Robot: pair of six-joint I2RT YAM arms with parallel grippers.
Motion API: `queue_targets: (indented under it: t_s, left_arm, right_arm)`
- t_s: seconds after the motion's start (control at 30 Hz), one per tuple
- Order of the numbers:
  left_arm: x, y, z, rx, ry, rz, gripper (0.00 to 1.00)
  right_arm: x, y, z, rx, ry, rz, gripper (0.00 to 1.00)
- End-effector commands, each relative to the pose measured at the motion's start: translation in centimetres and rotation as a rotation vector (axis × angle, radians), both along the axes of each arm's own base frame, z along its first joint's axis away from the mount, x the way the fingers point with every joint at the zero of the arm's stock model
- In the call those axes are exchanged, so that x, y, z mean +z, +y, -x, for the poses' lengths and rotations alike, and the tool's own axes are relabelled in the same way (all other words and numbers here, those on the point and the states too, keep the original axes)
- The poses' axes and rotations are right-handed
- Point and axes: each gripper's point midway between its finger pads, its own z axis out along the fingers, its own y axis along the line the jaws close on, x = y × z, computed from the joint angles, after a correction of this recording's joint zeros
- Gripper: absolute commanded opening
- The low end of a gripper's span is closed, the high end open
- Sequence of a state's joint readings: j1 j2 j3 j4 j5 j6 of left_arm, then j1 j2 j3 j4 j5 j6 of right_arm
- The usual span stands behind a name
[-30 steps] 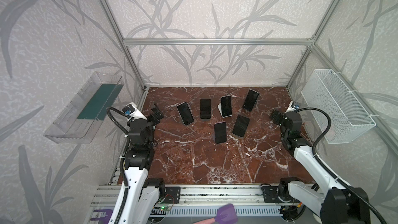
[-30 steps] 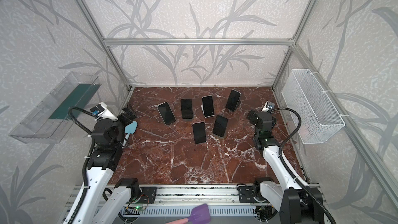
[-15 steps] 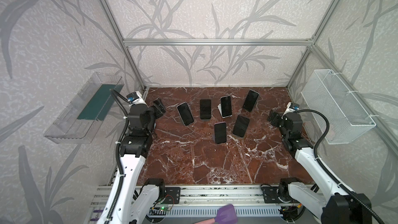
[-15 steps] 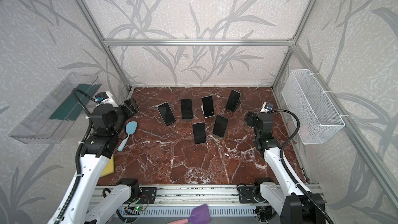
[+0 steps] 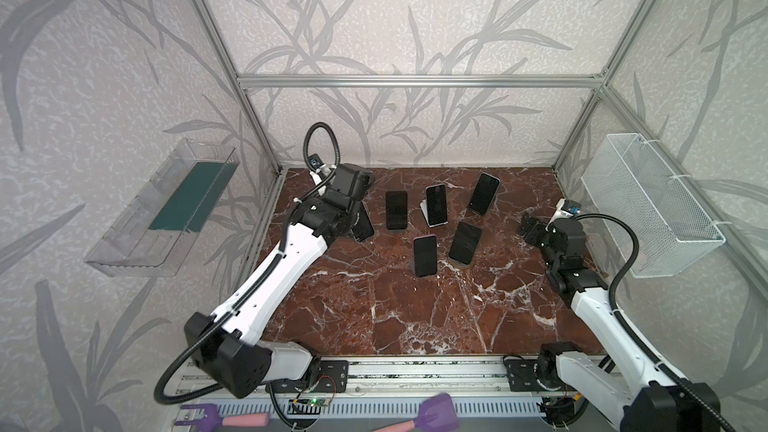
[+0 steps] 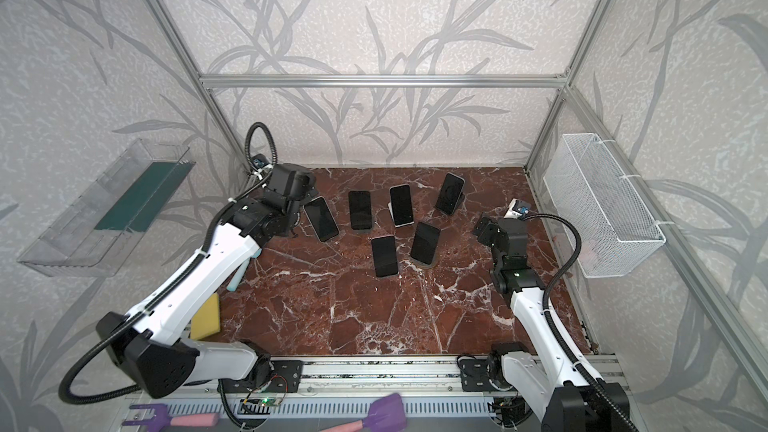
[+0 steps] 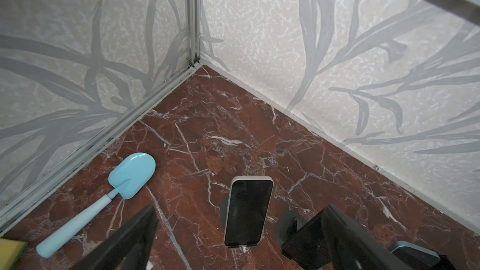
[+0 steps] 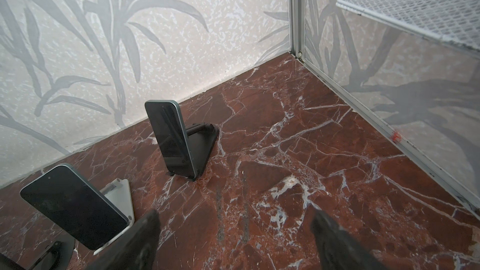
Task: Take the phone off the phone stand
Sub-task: 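Reach the left gripper toward the standing phone while the right arm rises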
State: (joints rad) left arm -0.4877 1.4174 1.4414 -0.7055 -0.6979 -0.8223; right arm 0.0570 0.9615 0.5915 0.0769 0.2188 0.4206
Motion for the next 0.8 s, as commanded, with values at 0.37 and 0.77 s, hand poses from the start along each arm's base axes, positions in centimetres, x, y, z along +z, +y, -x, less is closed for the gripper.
queue_targets:
  t_s: [0.37,0.77]
  left_arm:
    - [-5.4,-0.2,-2.9,0.159,0.402,-0.209,0.99]
    - [-8.9,-3.4,-5.3,0.014,0.347,-0.082,0.99]
  right_arm:
    - [-0.6,0.6,-0.4,0.022,0.019,-0.012,0.91]
    - [-0.8,0.8,-0.5,0.035,0.008,-0.009,0.92]
